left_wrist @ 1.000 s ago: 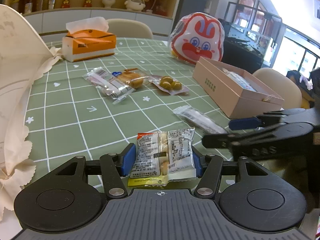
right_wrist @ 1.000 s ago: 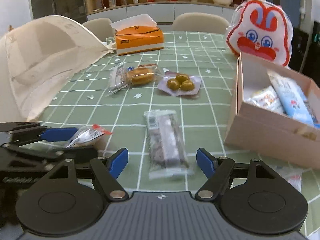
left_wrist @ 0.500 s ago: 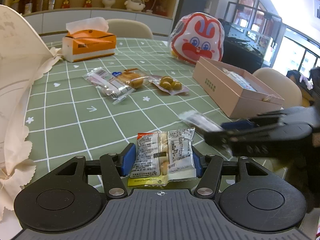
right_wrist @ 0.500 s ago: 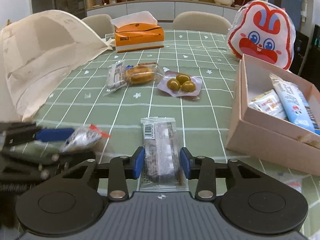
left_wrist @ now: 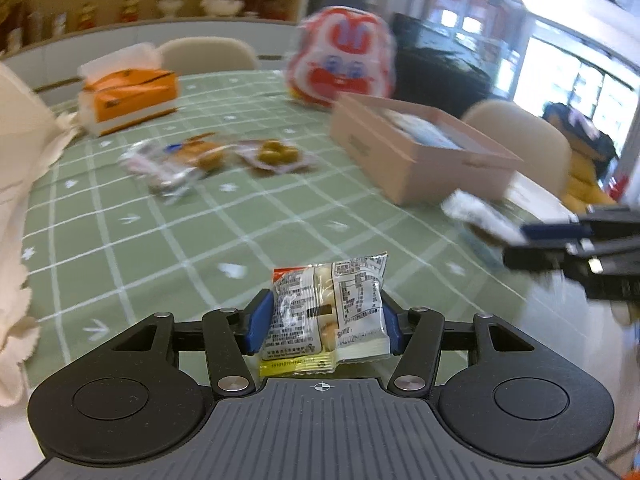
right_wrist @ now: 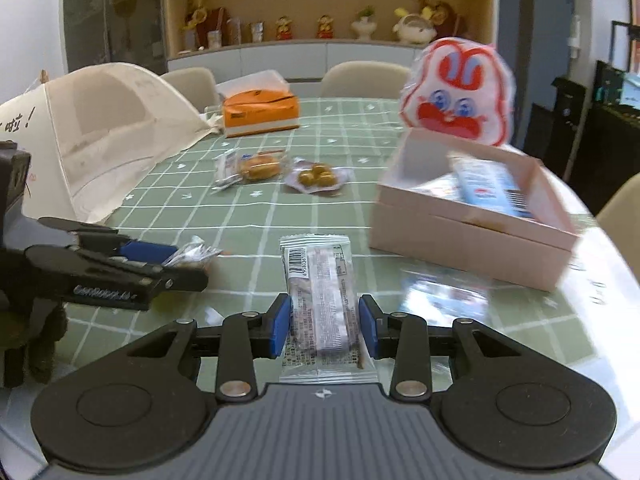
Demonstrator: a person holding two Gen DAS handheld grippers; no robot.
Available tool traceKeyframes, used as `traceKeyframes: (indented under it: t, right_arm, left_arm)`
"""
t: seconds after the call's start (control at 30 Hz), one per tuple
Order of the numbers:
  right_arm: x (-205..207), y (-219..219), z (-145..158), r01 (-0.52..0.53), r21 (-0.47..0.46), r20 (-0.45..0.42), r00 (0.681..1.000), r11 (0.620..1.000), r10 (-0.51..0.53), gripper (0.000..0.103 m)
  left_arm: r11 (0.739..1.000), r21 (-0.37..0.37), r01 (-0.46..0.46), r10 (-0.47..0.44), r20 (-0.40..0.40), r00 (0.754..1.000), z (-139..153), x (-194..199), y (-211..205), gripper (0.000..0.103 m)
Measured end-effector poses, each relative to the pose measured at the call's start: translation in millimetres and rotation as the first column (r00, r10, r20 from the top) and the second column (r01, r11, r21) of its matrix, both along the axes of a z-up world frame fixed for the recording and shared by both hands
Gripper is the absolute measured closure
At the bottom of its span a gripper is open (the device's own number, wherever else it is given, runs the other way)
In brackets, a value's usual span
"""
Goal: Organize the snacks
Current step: 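Carry both snacks into the pink box and open both tools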
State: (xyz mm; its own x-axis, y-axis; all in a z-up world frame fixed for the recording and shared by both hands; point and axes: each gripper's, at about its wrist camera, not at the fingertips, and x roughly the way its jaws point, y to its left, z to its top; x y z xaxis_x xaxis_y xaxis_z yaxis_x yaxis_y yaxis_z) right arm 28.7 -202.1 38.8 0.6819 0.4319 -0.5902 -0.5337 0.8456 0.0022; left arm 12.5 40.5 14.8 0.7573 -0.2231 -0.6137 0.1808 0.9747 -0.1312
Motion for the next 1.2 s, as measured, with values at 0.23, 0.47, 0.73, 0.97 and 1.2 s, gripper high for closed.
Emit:
traceKeyframes:
  t: [0.23,0.47,0.73,0.97,1.2]
  right_arm:
    - [-3.3,-59.7,12.5,0.069,0.070,0.027,0.997,0.995,-0.071,0.066]
    - [-7.3,-102.5,54.6,0.081,0.146,0.126,0.987,0.986,-0.100,0.066]
    - [55.5,-125.3,141.3,0.156,0.217,0.243,0.947,0.964,-0.208,0.066]
    - [118.1,-129.7,126.6,0.245,0.212,0.135,0.951,0.946,-0.277,0.066]
    - [166.3,-109.4,84.2,0.262,0.160,0.033,0.962,0.952,-0.270,0.066]
  left_arm:
    - [0.991,0.069,0.118,-0.118,-0.003,0.993,14.6,-16.2,-68.2,0.043]
    - [0.978,0.062,0.199,-0.201,0.033,0.979,48.6,-7.7,-113.9,0.043]
    - [0.982,-0.148,0.120,-0.089,0.199,0.976,136.3,89.9,-102.2,0.043]
    - [0.957,-0.272,0.098,-0.089,0.045,0.995,91.2,195.3,-110.7,0.042]
    - [0.949,0.182,0.258,-0.257,-0.030,0.966,18.1,232.5,-162.6,0.043]
